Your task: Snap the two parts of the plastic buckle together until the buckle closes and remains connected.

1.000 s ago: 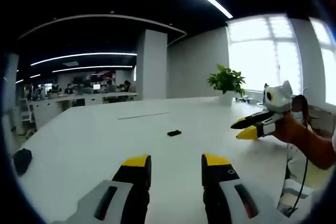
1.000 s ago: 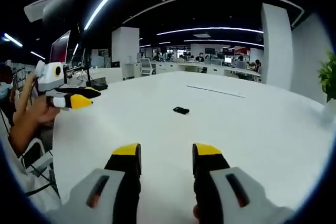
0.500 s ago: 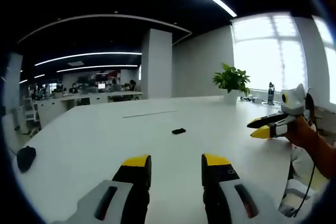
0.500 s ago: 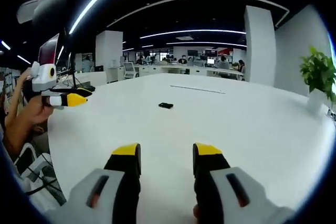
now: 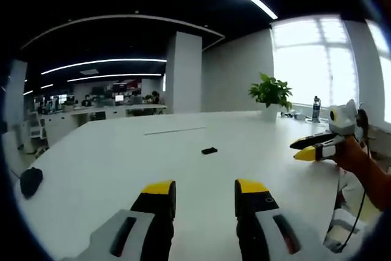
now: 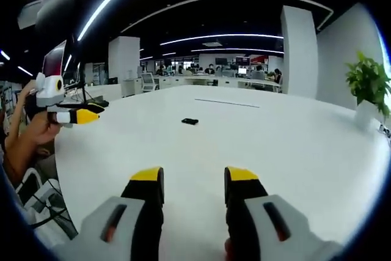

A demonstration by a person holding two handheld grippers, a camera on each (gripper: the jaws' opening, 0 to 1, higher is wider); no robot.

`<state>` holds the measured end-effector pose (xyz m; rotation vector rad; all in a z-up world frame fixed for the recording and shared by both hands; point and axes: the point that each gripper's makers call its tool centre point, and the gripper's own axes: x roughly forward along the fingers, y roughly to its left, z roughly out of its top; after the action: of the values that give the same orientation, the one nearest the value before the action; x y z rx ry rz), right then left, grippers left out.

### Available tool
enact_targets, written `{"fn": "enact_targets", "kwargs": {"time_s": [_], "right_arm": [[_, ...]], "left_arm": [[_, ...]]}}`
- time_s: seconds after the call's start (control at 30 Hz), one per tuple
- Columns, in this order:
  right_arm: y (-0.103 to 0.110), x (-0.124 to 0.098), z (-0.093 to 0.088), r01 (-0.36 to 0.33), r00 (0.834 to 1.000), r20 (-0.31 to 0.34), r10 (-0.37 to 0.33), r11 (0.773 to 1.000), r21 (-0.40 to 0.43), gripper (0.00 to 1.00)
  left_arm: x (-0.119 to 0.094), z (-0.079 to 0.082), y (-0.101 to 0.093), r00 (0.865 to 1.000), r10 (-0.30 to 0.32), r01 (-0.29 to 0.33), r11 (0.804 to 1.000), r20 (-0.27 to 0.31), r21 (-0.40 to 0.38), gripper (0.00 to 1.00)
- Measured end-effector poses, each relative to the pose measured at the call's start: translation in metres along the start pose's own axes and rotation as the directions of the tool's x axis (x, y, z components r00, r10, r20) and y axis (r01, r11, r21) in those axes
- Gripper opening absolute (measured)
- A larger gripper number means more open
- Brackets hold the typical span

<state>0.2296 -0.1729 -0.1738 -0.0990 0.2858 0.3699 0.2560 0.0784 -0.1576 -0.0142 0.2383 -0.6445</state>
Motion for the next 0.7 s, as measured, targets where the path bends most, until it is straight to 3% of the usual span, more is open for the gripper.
{"fn": "enact_targets", "kwargs": {"time_s": [0.4,0.7], "right_arm": [[0.005,-0.014,-0.001,0.017,1.000,-0.002,-0.017,1.000,0.025,0.40],[0.000,-0.031,-0.001,0.073,0.997,0.000,-0.073,0.997,0.012,0.40]], "left_arm": [[-0.002,-0.004,-0.003,1.000,0.015,-0.015,1.000,0.000,-0.006,0.38],[-0.014,-0.004,-0.010,1.000,0.031,-0.031,0.999,0.005,-0.011,0.38]]}}
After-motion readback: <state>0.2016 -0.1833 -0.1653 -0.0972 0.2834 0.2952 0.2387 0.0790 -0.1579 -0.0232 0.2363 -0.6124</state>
